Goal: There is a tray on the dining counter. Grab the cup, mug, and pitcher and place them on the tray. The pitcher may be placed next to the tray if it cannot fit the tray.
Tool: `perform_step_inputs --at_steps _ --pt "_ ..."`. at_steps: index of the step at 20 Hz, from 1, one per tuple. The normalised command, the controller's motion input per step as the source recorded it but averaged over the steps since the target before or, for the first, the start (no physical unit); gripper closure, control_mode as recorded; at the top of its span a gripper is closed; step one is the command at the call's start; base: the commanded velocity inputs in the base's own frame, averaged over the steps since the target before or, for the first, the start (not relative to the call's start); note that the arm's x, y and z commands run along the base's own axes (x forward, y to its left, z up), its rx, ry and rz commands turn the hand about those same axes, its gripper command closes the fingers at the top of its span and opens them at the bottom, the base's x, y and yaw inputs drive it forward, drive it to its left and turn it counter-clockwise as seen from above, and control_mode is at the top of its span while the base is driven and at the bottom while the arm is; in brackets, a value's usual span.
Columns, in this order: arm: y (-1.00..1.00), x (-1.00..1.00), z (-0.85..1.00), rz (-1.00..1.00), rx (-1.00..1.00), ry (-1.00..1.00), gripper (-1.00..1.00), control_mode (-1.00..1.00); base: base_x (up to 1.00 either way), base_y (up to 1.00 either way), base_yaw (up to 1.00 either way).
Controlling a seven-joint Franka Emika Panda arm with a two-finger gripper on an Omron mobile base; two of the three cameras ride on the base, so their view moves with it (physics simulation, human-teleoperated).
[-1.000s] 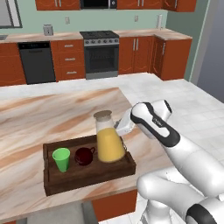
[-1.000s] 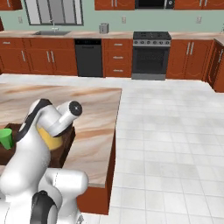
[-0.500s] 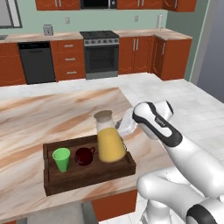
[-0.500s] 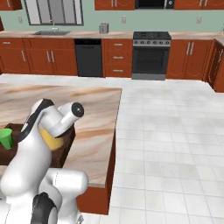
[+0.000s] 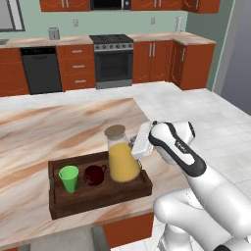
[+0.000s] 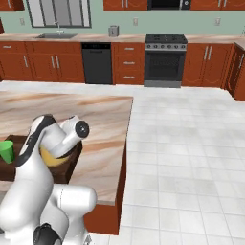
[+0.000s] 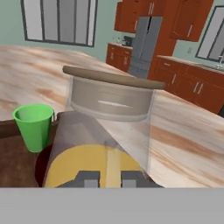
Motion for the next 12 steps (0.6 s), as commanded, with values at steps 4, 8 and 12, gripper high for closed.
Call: perform_step_inputs --at_steps 4,8,12 --pt "0.04 0.00 0.00 0.00 0.00 0.00 1.00 -1.00 0.00 0.00 0.00" --pt "0.00 0.00 0.00 0.00 0.00 0.00 1.00 -1.00 0.00 0.00 0.00" --pt "0.00 0.00 0.00 0.00 0.00 0.00 1.00 -1.00 0.00 0.00 0.00"
